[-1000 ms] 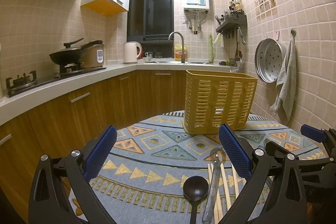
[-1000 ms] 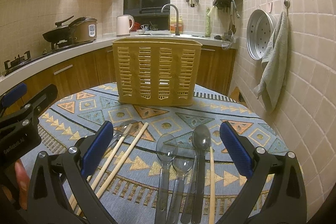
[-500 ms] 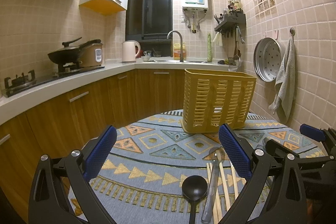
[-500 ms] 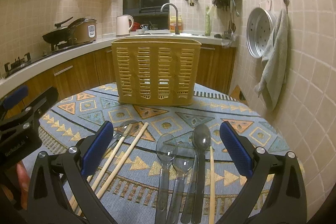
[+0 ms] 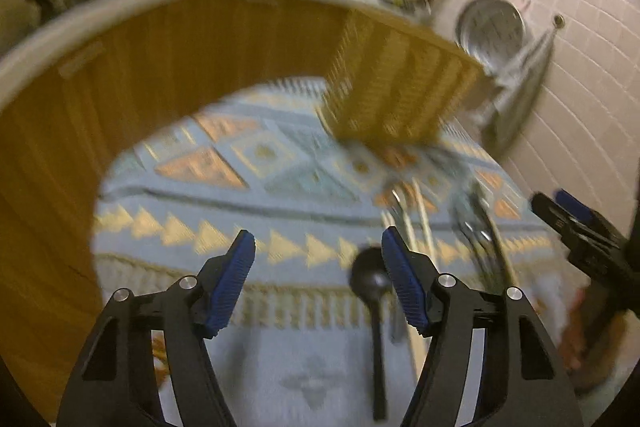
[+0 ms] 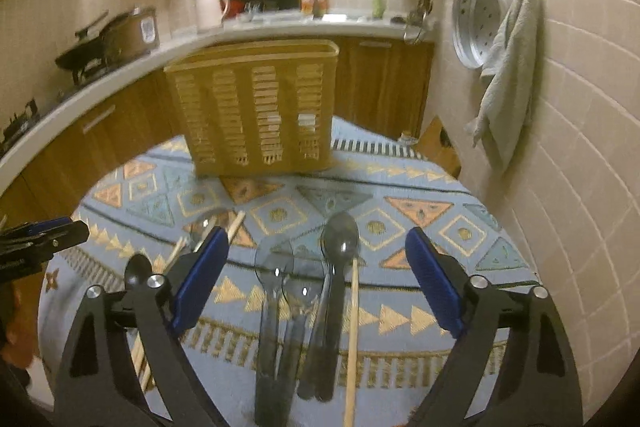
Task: Organize utensils
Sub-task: 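Lower the left tool onto the black spoon while the right tool grasps a clear spoon, then lift the black spoon and clear spoon and carry both over the tan caddy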
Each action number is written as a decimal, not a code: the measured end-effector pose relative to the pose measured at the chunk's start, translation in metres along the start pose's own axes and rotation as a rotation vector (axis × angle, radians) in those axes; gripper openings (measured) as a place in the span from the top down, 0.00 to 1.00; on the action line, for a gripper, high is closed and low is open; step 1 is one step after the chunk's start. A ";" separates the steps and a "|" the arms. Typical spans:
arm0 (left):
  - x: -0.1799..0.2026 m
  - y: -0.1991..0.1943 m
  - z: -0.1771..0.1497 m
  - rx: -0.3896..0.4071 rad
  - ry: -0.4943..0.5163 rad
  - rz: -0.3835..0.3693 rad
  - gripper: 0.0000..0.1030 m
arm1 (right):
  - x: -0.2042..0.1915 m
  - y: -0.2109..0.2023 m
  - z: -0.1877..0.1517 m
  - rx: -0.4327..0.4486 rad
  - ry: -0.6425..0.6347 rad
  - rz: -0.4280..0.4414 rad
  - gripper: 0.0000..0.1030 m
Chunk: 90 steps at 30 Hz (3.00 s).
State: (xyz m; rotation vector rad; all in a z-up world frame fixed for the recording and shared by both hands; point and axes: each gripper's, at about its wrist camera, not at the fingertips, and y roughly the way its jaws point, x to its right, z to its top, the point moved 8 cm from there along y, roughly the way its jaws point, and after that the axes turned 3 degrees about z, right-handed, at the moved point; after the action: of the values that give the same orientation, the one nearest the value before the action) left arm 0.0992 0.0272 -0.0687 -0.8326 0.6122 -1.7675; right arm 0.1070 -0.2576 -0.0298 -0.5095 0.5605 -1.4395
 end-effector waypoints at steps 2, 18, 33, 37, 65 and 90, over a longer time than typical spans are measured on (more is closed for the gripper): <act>0.008 0.007 -0.007 -0.087 0.011 -0.068 0.38 | 0.001 0.004 -0.002 -0.064 -0.009 0.026 0.26; 0.046 0.055 -0.047 -0.355 0.234 0.120 0.83 | 0.039 0.038 -0.020 -0.431 0.069 0.158 0.48; 0.040 0.058 -0.032 -0.322 0.165 0.112 0.95 | -0.001 0.065 -0.055 -0.673 0.087 0.312 0.78; 0.039 0.059 -0.029 -0.313 0.158 0.099 0.95 | -0.006 0.066 -0.056 -0.691 0.069 0.294 0.80; 0.058 0.032 0.018 -0.117 0.121 0.010 0.96 | -0.015 0.043 -0.020 -0.476 0.024 0.372 0.90; 0.092 0.016 0.243 0.621 -0.019 -0.063 0.96 | 0.019 0.038 0.238 0.410 0.060 0.219 0.90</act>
State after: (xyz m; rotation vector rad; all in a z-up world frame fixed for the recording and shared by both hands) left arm 0.2780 -0.0690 0.0946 -0.4350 0.0051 -1.8522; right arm 0.2882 -0.2757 0.1287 -0.0770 0.3416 -1.3167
